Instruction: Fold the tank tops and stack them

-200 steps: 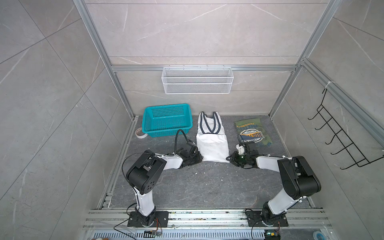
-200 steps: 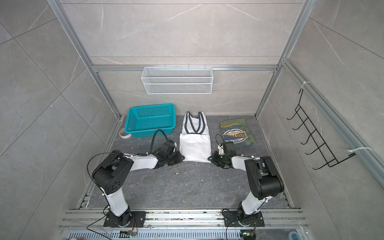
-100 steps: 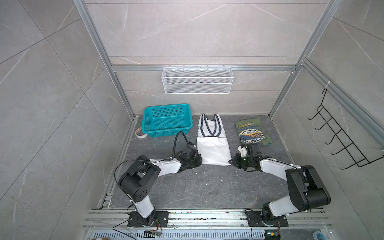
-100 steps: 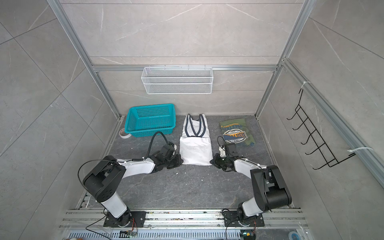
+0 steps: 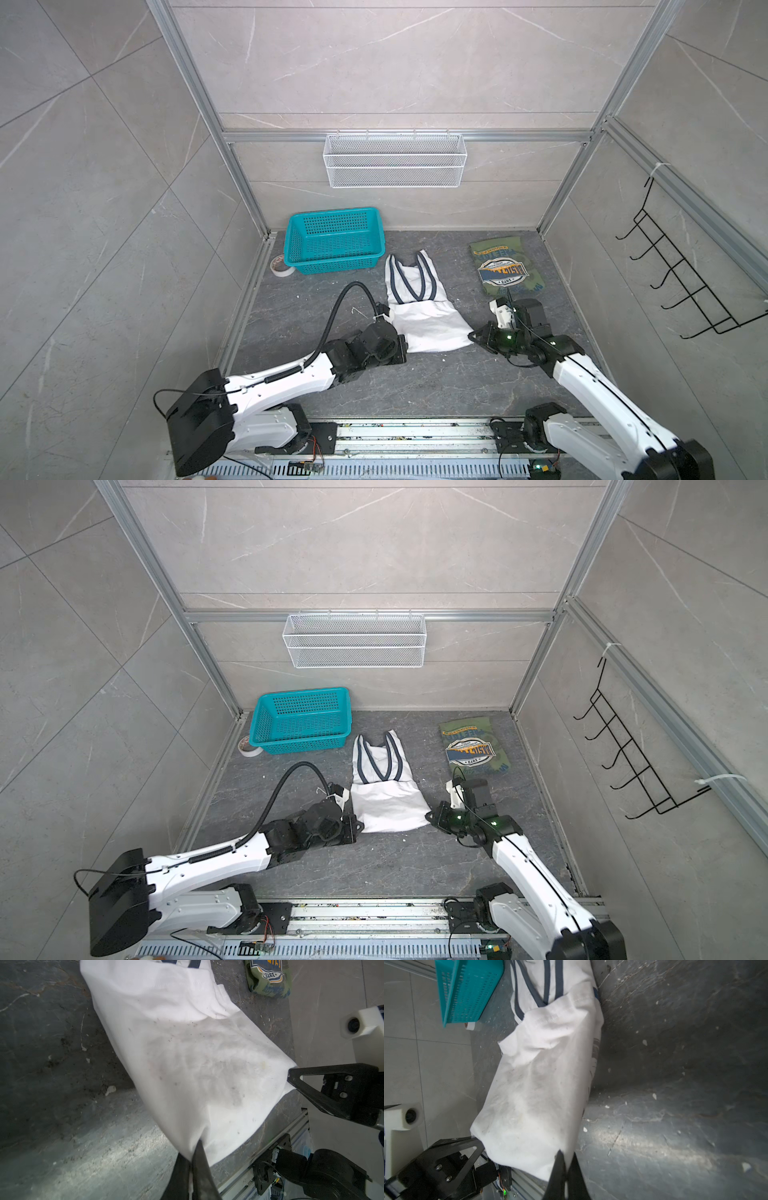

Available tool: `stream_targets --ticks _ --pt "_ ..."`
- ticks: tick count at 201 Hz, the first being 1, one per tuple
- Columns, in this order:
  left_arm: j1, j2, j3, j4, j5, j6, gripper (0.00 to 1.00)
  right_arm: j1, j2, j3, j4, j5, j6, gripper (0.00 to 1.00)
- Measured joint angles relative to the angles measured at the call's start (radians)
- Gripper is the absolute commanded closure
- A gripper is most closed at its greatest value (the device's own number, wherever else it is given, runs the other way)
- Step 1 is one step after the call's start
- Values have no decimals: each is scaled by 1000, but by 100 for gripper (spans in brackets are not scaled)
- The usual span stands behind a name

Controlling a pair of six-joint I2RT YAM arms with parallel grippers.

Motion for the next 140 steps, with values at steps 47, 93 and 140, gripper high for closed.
stream_targets --ticks 47,93,140 --pt "-56 -101 74 -135 -101 -85 100 39 -69 153 -134 4 12 100" --pt "21 -67 224 -187 -153 -97 100 40 59 309 -127 31 15 100" --pt "238 95 308 -144 -25 -94 100 42 291 456 -64 54 10 100"
